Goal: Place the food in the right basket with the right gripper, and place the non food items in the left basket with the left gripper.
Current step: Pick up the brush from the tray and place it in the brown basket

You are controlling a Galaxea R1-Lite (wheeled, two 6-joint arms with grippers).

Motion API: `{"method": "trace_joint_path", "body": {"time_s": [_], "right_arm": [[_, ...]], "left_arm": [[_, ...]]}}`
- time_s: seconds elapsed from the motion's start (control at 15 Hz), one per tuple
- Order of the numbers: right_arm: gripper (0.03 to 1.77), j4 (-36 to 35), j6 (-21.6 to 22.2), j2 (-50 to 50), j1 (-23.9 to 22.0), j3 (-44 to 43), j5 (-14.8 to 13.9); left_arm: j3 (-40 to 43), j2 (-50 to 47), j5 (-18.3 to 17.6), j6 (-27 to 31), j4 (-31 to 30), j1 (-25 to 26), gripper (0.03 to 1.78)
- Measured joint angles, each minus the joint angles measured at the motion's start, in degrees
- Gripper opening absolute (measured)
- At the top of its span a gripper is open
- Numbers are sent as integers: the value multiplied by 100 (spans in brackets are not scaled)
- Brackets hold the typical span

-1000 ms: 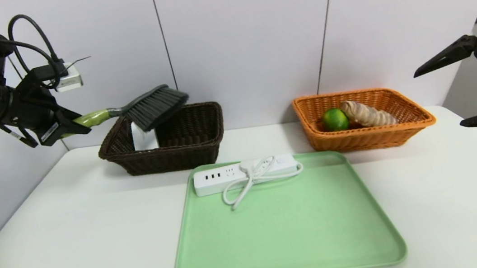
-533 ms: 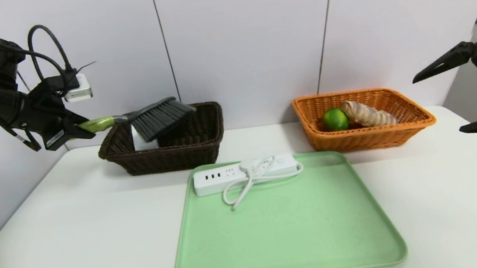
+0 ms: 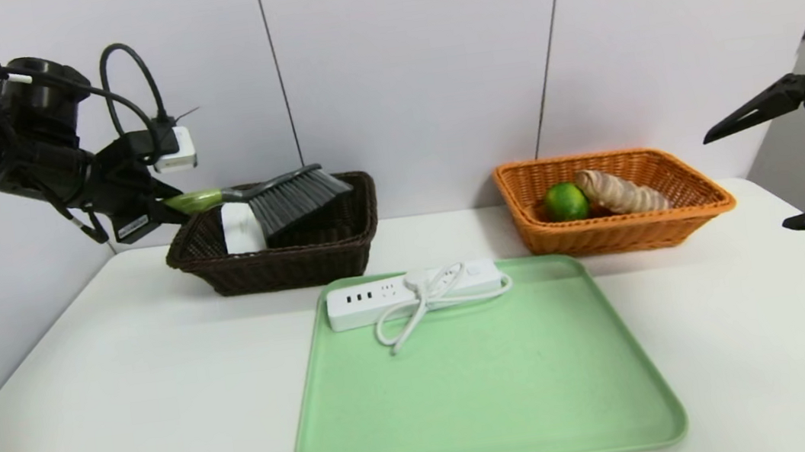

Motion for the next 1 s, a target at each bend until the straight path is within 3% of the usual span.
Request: {"method": "trace_joint_path", "body": {"time_s": [0.47,0.67,0.87,1.0], "right_arm": [[171,-5,9,-10,-2,2,5],[171,0,11,-40,-2,2,9],[171,0,11,-79,-16,2,9],[171,4,12,-110,-32,17,9]], "left_arm": [[5,140,151,-2,-68,-44,42],[5,165,173,-33,-110,-88,84],[5,154,228,-66,-160,-123,110],[-26,-11,173,-384,-241,-166,125]]}}
